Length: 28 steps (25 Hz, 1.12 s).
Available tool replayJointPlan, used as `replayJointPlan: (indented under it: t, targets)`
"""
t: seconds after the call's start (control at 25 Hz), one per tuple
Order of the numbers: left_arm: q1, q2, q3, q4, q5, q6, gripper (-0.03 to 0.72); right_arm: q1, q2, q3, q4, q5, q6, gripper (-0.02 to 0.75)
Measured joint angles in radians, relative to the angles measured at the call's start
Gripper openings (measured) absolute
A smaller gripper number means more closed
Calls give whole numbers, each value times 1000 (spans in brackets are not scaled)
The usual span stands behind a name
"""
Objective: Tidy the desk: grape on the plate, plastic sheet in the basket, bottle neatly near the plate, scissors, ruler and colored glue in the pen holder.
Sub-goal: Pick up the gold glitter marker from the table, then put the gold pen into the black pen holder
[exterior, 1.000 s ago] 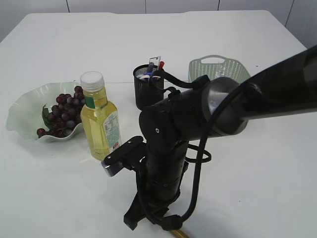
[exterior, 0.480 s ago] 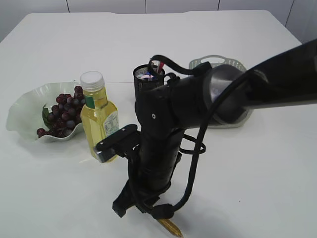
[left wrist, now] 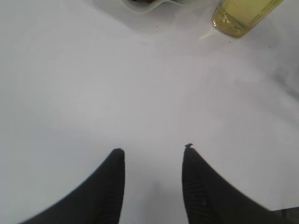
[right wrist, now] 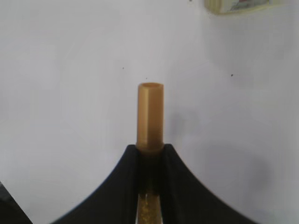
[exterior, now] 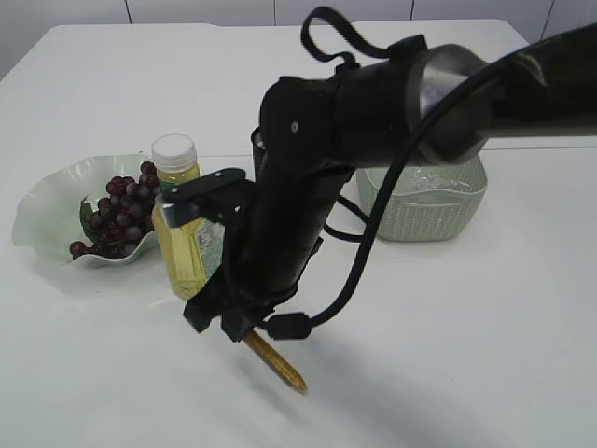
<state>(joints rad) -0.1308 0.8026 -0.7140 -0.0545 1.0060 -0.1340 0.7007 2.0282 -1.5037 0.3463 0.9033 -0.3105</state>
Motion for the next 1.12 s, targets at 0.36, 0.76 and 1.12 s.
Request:
replayJointPlan:
  t: [0.36,0.76,1.12]
  targets:
    - [0,0,0,0,0,0,307,-276,0,-115,433,55,-323,79]
    - [0,0,0,-6,-26,0,307,-511,2,-162,1071,-59,-904,79]
    - [0,0,0,8,-28,1,307,-531,181,-349,1308,-68,-1156,79]
